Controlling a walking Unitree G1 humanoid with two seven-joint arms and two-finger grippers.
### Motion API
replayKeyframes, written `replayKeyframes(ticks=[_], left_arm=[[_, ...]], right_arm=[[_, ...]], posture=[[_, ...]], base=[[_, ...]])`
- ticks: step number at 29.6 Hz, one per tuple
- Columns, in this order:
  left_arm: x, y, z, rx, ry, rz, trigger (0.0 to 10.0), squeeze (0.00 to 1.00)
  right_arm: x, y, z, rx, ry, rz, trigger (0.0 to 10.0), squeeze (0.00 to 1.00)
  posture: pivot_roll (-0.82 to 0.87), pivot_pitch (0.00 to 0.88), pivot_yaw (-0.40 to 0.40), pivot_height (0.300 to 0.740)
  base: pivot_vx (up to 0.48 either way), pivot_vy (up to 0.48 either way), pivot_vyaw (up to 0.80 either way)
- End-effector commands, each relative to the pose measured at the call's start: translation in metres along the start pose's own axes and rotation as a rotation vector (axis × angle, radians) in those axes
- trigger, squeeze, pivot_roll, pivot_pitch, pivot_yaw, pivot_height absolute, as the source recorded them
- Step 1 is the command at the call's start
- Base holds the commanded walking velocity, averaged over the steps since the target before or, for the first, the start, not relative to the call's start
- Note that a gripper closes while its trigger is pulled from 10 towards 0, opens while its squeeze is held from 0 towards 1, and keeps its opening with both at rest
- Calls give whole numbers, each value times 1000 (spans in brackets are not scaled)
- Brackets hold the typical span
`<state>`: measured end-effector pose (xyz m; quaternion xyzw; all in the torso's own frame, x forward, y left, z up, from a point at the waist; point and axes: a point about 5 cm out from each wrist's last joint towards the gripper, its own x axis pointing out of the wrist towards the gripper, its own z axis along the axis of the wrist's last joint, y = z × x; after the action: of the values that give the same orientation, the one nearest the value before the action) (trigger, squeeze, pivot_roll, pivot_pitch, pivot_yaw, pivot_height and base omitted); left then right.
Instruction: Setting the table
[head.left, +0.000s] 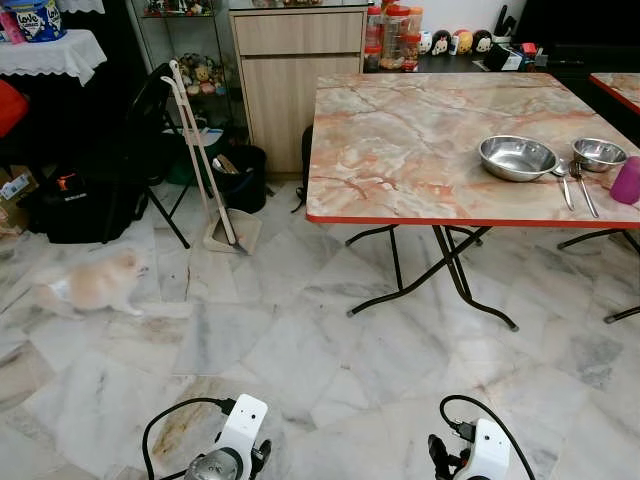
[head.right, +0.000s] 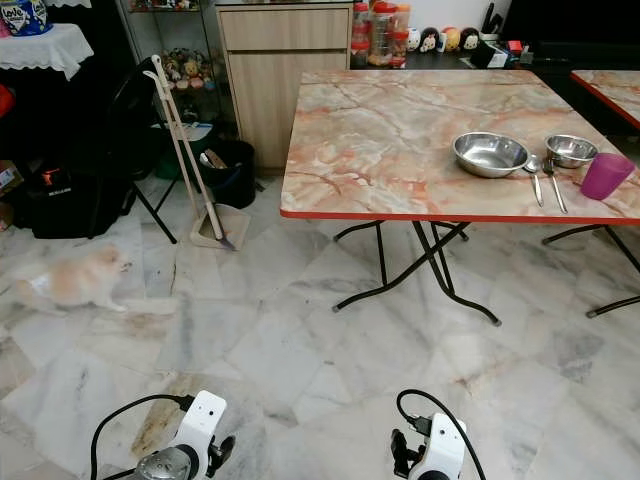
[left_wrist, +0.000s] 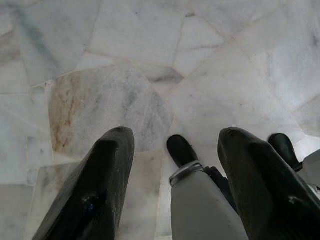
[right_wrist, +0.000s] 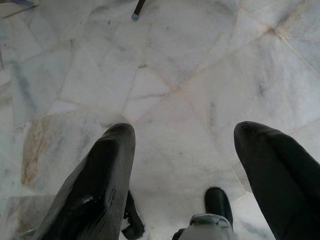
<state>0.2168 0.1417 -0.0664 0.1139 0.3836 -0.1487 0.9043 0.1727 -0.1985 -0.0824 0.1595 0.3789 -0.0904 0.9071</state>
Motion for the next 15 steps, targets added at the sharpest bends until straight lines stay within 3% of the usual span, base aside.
replayKeyframes(ticks=[1,15], left_arm=[[0,2,-1,5,6,0,10000,0],[-1,3,-4,19,14,-5,10000,0]], right_arm=[[1,1,4,12,-16,1,10000,0],[0,0,1,10,-9,4,10000,0]], posture=[[-60,0,43,740],[-68,0,49,740]], base=[[0,0,0],[0,0,0]])
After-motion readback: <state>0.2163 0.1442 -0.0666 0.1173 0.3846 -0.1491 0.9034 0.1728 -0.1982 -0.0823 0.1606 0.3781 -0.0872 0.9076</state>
